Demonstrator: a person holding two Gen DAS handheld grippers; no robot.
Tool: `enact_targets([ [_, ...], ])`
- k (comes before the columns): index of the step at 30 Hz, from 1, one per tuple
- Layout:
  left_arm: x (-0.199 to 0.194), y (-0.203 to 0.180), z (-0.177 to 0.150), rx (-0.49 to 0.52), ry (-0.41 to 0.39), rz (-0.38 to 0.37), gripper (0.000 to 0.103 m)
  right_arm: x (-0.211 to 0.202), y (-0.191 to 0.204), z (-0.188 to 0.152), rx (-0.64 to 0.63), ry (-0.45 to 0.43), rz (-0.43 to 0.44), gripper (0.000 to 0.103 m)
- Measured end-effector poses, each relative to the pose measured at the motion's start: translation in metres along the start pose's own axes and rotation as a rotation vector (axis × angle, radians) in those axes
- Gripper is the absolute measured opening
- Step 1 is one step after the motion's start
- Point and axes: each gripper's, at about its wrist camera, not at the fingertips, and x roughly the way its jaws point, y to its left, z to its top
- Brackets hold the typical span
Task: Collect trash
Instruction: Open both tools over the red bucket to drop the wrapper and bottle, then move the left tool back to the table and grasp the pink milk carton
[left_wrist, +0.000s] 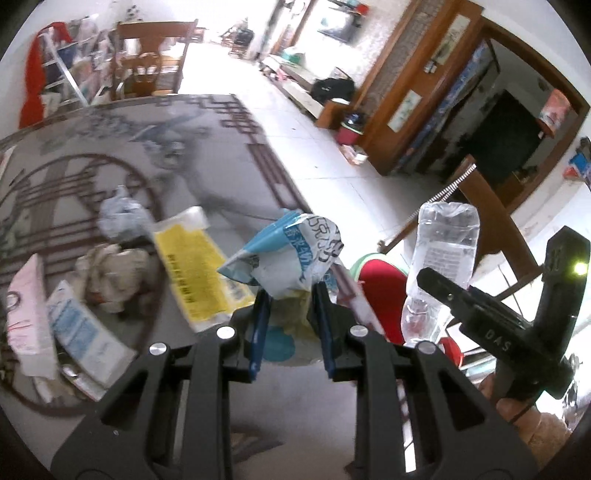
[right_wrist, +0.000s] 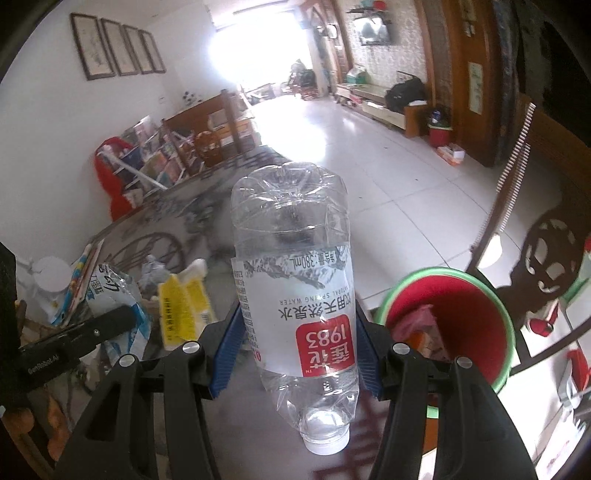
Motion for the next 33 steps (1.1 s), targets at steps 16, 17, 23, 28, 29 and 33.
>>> enact_targets([
  [16,0.091,-0.123,0.015,0.182,0.119,-0.118,0.024,-0.028,-0.127,-0.014,0.172,0.019,-0.133,0.054],
  [17,0.096,-0.129,0.016,0.188,0.127,-0.126,0.024,-0.028,-0.132,-0.014,0.18,0.018,-0.14,0.054],
  [23,0.115,-0.164,0.02,0.243,0.126,-0.147,0.071,-0.026,-0.148,0.004,0.183,-0.014,-0.173,0.065],
  [28,0.113,-0.155,0.025,0.222,0.096,-0.106,0.073,-0.025,-0.168,0.016,0.208,-0.058,-0.19,0.077],
  [29,0.11,-0.148,0.026,0.216,0.086,-0.085,0.073,-0.025,-0.17,0.017,0.215,-0.06,-0.188,0.077],
  [33,0.094,-0.117,0.027,0.177,0.041,0.007,0.073,-0.019,-0.171,0.018,0.231,-0.054,-0.164,0.077],
])
